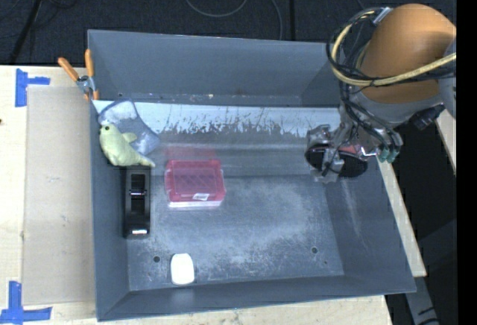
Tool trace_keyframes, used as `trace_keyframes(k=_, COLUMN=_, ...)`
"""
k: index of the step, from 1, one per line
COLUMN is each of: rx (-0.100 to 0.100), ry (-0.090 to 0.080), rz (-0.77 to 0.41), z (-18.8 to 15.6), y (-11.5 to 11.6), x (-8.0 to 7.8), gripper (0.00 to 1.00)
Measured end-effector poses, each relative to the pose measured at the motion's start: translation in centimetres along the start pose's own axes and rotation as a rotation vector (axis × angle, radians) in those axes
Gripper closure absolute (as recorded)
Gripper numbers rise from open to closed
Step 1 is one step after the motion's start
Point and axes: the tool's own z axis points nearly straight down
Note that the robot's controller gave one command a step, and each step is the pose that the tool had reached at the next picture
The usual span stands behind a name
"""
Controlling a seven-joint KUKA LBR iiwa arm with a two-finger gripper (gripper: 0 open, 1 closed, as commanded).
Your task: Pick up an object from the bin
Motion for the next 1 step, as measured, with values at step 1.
trace_keyframes(k=1, rx=0.003, ry=-0.002, rz=-0.039, z=-5.18, y=-1.53, x=0.20, gripper=0.00)
